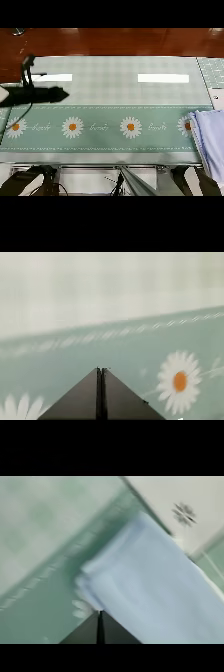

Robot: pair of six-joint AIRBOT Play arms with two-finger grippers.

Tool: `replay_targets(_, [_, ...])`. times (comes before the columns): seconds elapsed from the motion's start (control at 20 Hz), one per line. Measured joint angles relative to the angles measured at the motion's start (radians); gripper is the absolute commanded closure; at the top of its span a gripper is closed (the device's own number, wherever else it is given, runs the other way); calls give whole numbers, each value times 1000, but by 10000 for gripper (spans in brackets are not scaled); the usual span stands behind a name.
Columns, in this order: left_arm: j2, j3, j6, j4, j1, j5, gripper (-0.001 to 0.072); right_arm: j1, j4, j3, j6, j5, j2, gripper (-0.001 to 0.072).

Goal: Fold the shirts.

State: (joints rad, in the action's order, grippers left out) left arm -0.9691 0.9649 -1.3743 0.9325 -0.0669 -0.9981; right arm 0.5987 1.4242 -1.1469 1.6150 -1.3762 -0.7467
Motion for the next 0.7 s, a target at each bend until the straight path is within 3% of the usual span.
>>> replay_targets(0.15, [-102, 252, 25, 22, -73, -17, 675, -267, -111, -41, -11, 177, -110, 691])
replay_targets(0.25, [-137, 320, -18, 121, -145, -17, 675, -441, -90, -55, 1, 227, -212, 691])
replay_targets(0.5, [-168, 193, -177, 370, -228, -13, 674, -695, 63, -67, 104, 214, -497, 691])
replay_targets(0.7, [-172, 127, -220, 435, -192, -25, 674, -745, 121, -69, 132, 192, -603, 691])
